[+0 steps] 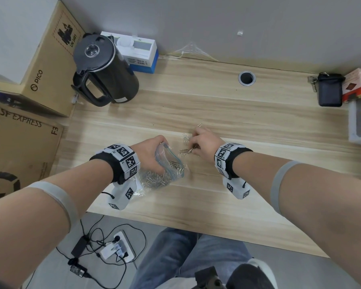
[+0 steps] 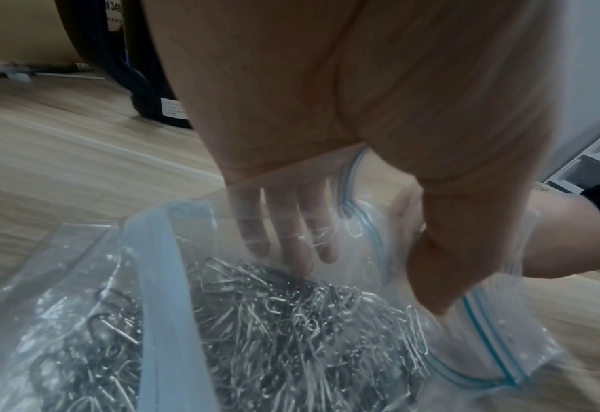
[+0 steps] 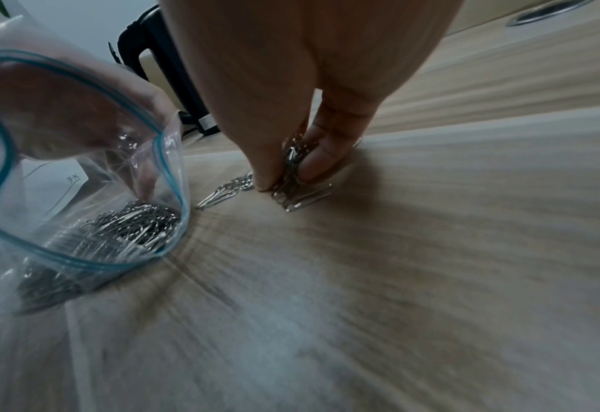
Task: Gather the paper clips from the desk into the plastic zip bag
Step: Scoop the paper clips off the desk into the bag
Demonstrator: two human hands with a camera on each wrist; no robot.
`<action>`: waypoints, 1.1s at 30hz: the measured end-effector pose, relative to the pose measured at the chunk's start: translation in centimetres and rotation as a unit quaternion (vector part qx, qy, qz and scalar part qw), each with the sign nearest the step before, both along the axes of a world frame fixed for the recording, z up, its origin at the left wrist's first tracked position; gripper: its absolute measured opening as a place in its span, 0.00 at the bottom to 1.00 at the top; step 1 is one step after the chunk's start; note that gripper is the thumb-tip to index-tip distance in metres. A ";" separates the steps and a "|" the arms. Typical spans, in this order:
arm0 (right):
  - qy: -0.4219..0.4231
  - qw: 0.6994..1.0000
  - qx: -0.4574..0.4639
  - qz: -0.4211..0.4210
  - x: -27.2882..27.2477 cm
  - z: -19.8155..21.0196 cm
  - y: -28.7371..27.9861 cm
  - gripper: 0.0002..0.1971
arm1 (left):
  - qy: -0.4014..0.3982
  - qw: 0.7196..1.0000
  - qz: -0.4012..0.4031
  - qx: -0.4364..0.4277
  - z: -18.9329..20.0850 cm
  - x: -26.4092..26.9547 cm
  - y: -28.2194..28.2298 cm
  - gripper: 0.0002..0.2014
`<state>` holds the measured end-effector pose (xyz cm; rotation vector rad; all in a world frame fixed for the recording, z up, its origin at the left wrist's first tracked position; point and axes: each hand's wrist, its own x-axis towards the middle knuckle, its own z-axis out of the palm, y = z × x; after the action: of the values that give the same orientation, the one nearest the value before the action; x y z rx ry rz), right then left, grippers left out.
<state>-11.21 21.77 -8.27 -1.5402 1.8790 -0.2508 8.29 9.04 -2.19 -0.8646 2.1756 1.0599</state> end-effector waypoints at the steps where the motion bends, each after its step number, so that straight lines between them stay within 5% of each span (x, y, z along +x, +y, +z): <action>1: -0.009 1.000 -0.003 -0.009 -0.1 0.0 0.1 0.06 | -0.001 1.000 0.000 0.000 0.0 0.0 0.0 0.38; 17: -0.046 0.995 0.013 -0.092 -1.4 2.8 0.3 0.09 | -0.007 1.000 -0.013 -0.012 0.3 -0.2 0.2 0.39; 26: -0.150 0.987 0.055 0.017 2.6 6.4 -1.4 0.07 | 0.001 1.000 -0.027 0.002 0.9 -0.4 0.2 0.43; 33: -0.111 0.990 0.065 0.061 7.5 4.9 -3.1 0.09 | 0.014 1.000 -0.019 0.013 0.7 0.1 0.0 0.42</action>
<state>-3.70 18.68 -3.33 -1.4681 1.5909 -0.2297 8.41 9.04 -1.44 -0.7987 2.1877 1.0863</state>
